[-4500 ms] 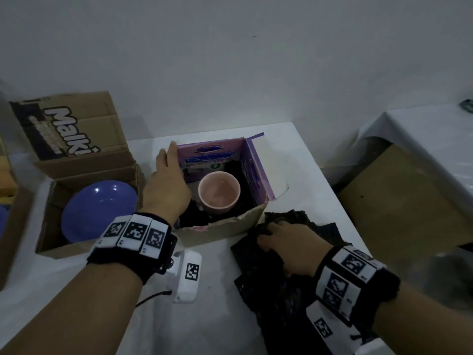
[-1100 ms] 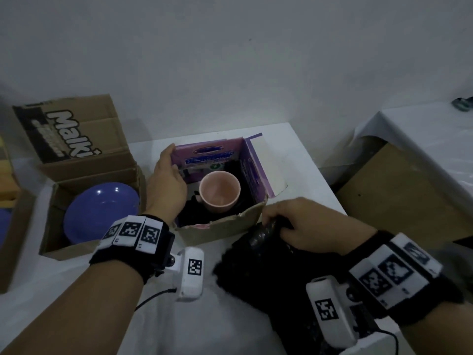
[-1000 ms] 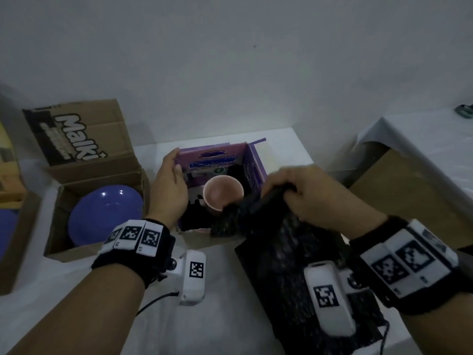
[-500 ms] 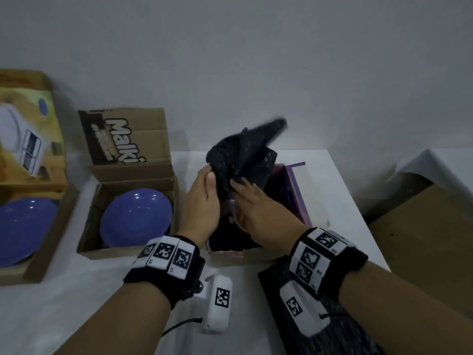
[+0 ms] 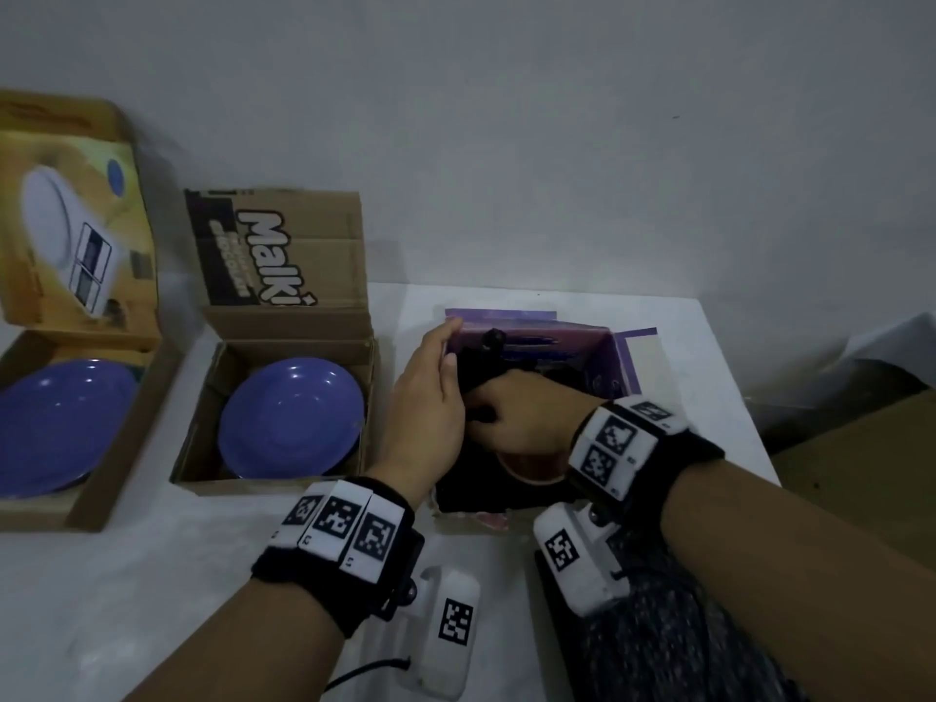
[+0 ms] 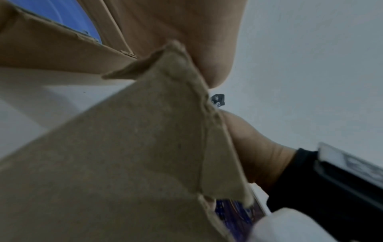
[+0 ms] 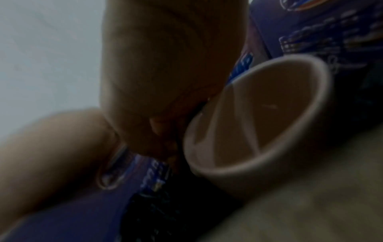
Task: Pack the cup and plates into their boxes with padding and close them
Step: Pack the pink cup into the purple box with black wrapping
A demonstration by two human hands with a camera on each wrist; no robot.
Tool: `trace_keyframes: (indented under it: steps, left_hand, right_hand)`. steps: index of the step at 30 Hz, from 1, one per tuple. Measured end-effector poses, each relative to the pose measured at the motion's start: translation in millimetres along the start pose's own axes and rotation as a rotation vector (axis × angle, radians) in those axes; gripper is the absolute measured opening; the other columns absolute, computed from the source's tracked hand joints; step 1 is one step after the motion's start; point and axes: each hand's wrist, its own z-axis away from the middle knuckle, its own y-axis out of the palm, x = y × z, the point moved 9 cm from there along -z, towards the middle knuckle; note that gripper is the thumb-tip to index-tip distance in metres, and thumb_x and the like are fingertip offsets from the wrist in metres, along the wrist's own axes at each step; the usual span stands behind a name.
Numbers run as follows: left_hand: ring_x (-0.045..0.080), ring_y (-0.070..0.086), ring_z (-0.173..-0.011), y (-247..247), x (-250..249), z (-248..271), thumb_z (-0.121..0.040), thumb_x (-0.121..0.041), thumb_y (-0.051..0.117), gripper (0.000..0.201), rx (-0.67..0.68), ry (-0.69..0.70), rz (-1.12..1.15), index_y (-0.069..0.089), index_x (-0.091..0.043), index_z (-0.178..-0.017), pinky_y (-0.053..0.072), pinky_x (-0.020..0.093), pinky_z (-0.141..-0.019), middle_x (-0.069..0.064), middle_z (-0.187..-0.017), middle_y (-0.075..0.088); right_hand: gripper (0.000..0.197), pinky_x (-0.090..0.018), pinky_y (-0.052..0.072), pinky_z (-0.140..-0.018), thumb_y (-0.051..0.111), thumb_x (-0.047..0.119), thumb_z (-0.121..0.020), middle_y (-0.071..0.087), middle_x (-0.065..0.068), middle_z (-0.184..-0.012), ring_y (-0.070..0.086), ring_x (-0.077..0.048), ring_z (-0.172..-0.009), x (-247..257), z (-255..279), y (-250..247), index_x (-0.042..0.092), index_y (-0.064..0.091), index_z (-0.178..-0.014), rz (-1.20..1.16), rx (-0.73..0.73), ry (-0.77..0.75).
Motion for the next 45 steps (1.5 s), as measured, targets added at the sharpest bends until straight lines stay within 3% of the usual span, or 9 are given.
trace_keyframes:
  steps: [4, 10, 19, 26, 29, 33, 38, 42, 45]
  left_hand:
    - [0.011, 0.051, -0.118, 2.4, 1.9, -0.2, -0.101, -0.023, 0.032, 0.035, -0.013, 0.012, 0.015, 0.044, -0.028, -0.134, 0.039, 0.023, -0.097, -0.006, -0.132, 0.054]
    - [0.009, 0.052, -0.11, 3.1, -0.5, -1.4, -0.101, -0.02, 0.031, 0.036, -0.005, 0.016, -0.021, 0.043, -0.029, -0.134, 0.033, 0.009, -0.084, -0.004, -0.129, 0.056]
    - [0.01, 0.053, -0.101, 3.4, -2.2, 0.0, -0.1, -0.02, 0.033, 0.036, -0.02, 0.0, -0.088, 0.042, -0.032, -0.133, 0.037, 0.02, -0.082, -0.003, -0.123, 0.058]
    - [0.021, 0.056, -0.1, -1.0, -5.2, -1.5, -0.096, -0.02, 0.035, 0.042, -0.052, 0.067, -0.257, 0.038, -0.038, -0.134, 0.048, 0.039, -0.088, 0.002, -0.113, 0.061]
    - [0.03, 0.044, -0.12, 5.4, -5.2, 1.2, -0.095, -0.016, 0.037, 0.054, 0.03, 0.038, -0.379, 0.025, -0.033, -0.144, 0.039, 0.043, -0.1, 0.01, -0.131, 0.051]
    - [0.034, 0.005, -0.145, 16.3, -9.9, 7.9, -0.095, -0.027, 0.044, 0.072, 0.15, -0.037, -0.703, -0.001, -0.025, -0.151, 0.015, 0.05, -0.113, 0.01, -0.159, 0.002]
    - [0.036, 0.008, -0.144, 23.2, -18.8, 15.4, -0.091, -0.031, 0.053, 0.083, 0.134, -0.029, -0.678, -0.002, -0.017, -0.151, 0.021, 0.052, -0.111, 0.015, -0.158, 0.0]
    - [0.037, 0.013, -0.142, 21.7, -18.3, 15.3, -0.089, -0.031, 0.057, 0.086, 0.118, 0.009, -0.669, -0.001, -0.017, -0.151, 0.022, 0.051, -0.111, 0.015, -0.158, 0.005]
    - [0.039, 0.014, -0.142, 22.2, -16.6, 14.1, -0.088, -0.031, 0.058, 0.087, 0.118, 0.011, -0.641, -0.001, -0.017, -0.151, 0.021, 0.05, -0.112, 0.015, -0.158, 0.006]
  right_hand:
    - [0.022, -0.035, 0.049, -0.078, 0.049, 0.021, -0.087, 0.068, -0.002, -0.095, 0.061, -0.02, -0.085, -4.3, 10.7, -38.8, 0.017, 0.068, -0.096, 0.106, -0.256, 0.0]
    - [0.036, -0.029, 0.038, -0.082, 0.031, 0.024, -0.099, 0.065, -0.012, -0.112, 0.055, -0.024, -0.09, -19.6, -5.8, 13.3, 0.005, 0.061, -0.096, 0.159, 0.225, 0.172]
    - [0.04, -0.034, 0.04, -0.097, 0.037, 0.039, -0.098, 0.058, -0.005, -0.127, 0.054, -0.023, -0.113, -30.4, 3.4, -1.7, 0.017, 0.059, -0.123, 0.069, 0.205, 0.259]
    - [0.038, -0.04, 0.045, -0.092, 0.055, 0.031, -0.088, 0.049, -0.005, -0.13, 0.044, -0.025, -0.12, -45.0, 86.8, -52.5, 0.018, 0.051, -0.124, 0.215, -0.523, 0.412]
    - [0.051, -0.038, 0.039, -0.097, 0.052, 0.016, -0.088, 0.046, -0.011, -0.138, 0.043, -0.031, -0.126, -63.9, 118.5, -38.0, 0.015, 0.039, -0.137, 0.19, -0.563, 0.491]
    - [0.062, -0.034, 0.045, -0.096, 0.05, 0.028, -0.096, 0.051, 0.001, -0.136, 0.056, -0.021, -0.116, -82.5, 145.5, -10.7, 0.023, 0.018, -0.149, -0.39, -0.547, 0.485]
    - [0.038, -0.046, 0.05, -0.077, 0.03, 0.041, -0.096, 0.061, -0.004, -0.099, 0.062, -0.021, -0.08, -85.3, 198.1, 6.1, 0.024, 0.029, -0.13, -0.519, -0.808, 0.514]
    - [0.081, -0.034, 0.043, -0.095, 0.058, 0.057, -0.083, 0.052, 0.003, -0.124, 0.054, -0.016, -0.111, -78.3, 207.8, 60.2, 0.03, 0.01, -0.142, -0.508, -0.507, 0.509]
    - [0.115, -0.043, 0.012, -0.118, 0.067, 0.072, -0.063, 0.024, 0.004, -0.152, 0.018, -0.016, -0.142, -71.7, 205.8, 103.7, 0.028, 0.004, -0.149, -0.128, -0.16, 0.472]
